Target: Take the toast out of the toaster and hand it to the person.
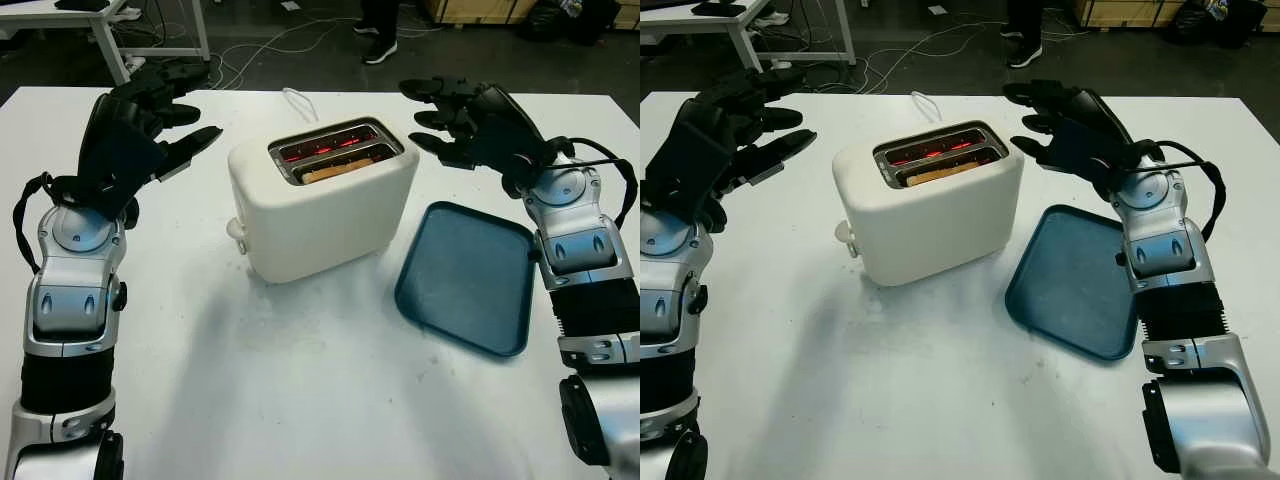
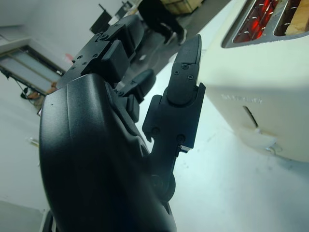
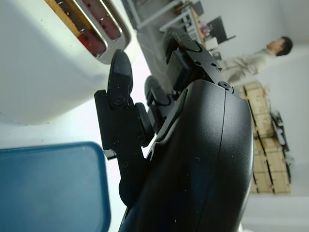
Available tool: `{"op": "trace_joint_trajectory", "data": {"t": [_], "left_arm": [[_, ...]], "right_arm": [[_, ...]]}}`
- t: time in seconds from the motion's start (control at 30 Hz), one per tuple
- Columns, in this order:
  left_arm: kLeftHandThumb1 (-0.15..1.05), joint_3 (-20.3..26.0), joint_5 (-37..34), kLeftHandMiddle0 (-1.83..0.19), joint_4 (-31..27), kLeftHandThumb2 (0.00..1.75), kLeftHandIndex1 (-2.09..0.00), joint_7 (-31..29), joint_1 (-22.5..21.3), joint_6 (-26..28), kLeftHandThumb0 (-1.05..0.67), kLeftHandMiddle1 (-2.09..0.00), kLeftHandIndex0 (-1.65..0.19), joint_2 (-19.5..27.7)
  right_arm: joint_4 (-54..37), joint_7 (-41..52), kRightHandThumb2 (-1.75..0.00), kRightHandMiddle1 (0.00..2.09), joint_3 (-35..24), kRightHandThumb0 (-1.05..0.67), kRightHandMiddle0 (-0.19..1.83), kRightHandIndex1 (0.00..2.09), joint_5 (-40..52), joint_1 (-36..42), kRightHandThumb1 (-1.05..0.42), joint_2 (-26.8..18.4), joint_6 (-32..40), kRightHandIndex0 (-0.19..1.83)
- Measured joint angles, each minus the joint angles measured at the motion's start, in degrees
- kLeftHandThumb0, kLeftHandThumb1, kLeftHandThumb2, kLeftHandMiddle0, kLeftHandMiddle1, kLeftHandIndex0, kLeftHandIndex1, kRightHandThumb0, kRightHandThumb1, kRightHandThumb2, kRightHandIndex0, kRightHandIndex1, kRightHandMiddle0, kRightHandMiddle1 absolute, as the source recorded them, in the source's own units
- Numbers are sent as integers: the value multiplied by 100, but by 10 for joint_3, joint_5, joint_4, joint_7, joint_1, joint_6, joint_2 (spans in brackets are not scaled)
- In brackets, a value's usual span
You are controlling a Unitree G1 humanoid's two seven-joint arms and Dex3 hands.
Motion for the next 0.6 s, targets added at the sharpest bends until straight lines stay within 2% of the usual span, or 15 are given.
{"op": "trace_joint_trajectory", "data": {"t": [0.6], "left_arm": [[92, 0, 0, -24, 0, 2, -28, 0, 0, 0, -37, -87, -48, 0]], "right_arm": [[0, 0, -35, 0, 0, -31, 50, 1, -1, 0, -92, 0, 0, 54]]}}
